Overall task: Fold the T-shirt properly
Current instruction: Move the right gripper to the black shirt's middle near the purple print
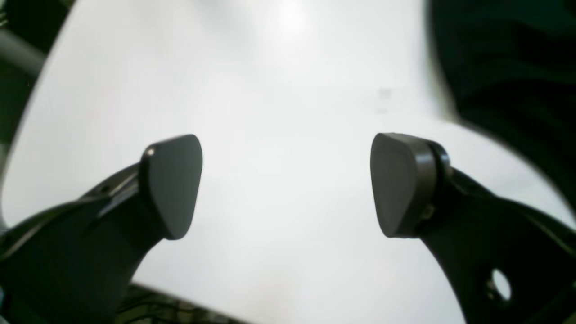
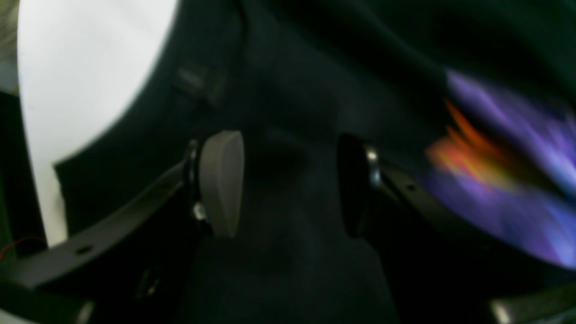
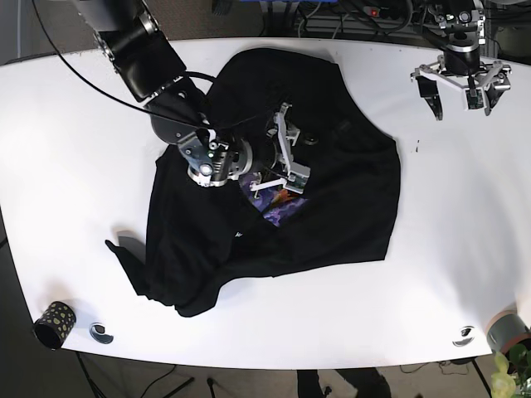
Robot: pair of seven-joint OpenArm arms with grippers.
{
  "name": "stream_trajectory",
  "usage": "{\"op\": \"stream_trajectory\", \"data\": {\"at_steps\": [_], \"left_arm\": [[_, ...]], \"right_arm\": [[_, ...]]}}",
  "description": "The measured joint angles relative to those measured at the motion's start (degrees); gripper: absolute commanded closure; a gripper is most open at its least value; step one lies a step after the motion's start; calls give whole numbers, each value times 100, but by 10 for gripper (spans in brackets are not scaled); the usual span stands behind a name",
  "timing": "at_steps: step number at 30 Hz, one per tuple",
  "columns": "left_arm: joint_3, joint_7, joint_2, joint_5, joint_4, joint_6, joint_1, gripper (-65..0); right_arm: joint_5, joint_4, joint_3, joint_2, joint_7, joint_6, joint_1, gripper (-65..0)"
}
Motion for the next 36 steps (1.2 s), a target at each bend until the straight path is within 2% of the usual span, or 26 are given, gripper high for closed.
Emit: {"op": "stream_trajectory", "data": {"at_steps": [5,10,18,23,27,30,32,36], "left_arm": [[-179,0,2,-2,-7,4,-4,-549],[-197,-15,39,-2,-94,-9,2,-547],[-210,-17,116,-2,-109,0,17,-547],[-184,2,125,0,-114,-9,11,-547],[-179,0,127,0,-114,0,11,-547],[-170,2,125,-2,-114,-2,-7,-547],[-170,-4,120,-2,-114,-4,-15,-547],[-170,-2,107,-2,-118,-2,-15,-547]], "right_arm": [[-9,-481,-752,-122,330,-35,348,-327],[-68,-870,-813,-404,713,-57,474,-327],[-1847,-1073,-778,-968,885,-59,542,-327],[-2710,-1095,-782,-1375,1224,-15,426,-327],[-3121,-1464,-776,-1598,1456,-17,398,-323],[-3134,-1794,-758,-1652,1840,-22,389,-322],[-3108,-1952,-741,-1685,2013,-85,404,-322],[-3051,-2168,-509,-1727,2341,-466,367,-320]]}}
